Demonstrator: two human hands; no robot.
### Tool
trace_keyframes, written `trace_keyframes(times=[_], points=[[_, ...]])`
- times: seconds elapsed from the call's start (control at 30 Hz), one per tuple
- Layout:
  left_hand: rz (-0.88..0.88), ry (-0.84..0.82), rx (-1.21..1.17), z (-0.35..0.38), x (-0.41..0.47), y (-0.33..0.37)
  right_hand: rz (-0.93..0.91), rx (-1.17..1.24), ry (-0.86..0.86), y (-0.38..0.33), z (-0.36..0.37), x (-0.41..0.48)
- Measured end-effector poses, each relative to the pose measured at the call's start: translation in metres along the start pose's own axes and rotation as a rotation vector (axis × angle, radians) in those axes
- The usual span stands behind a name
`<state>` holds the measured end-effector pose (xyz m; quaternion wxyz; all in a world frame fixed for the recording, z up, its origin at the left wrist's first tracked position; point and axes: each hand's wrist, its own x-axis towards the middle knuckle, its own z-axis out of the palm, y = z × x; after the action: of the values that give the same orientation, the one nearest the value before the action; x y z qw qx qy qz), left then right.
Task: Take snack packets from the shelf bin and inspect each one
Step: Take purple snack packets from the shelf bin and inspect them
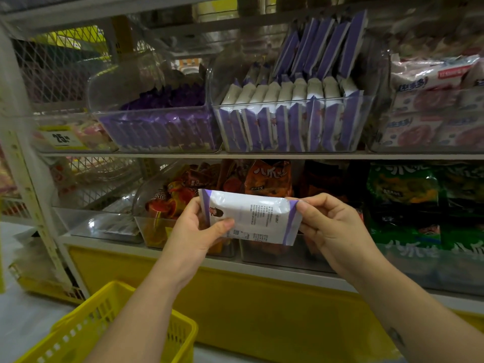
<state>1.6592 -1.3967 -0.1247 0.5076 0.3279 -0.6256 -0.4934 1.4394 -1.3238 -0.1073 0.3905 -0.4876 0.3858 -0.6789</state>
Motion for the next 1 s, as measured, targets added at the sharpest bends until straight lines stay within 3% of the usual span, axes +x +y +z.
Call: trace_keyframes(times=[0.13,0.23,0.37,0.43,0.63,0.87,1.0], points=[[0.033,0.046,0.143,0.0,0.001,0.0,-0.017,-0.04,0.018,0.0,0.003,-0.001],[-0.018,0.042,0.059,0.006,-0.003,0.004,0.007,-0.051,0.006,-0.002,0.002,0.0],[-0.114,0.143,-0.046,0.012,-0.007,0.007,0.17,0.018,-0.198,0.001,0.001,-0.001],[-0.151,0.156,-0.1,0.015,-0.01,0.009,0.167,-0.008,-0.247,0.003,0.003,-0.003],[-0.149,-0.056,0.13,0.031,-0.019,0.015,0.066,0.026,-0.143,0.001,0.005,-0.002],[-0.382,-0.249,-0.227,0.051,-0.025,0.013,0.048,-0.018,-0.175,0.007,0.02,-0.004],[-0.306,-0.242,-0.014,0.058,-0.025,0.005,0.077,0.042,-0.16,0.008,0.022,-0.005]])
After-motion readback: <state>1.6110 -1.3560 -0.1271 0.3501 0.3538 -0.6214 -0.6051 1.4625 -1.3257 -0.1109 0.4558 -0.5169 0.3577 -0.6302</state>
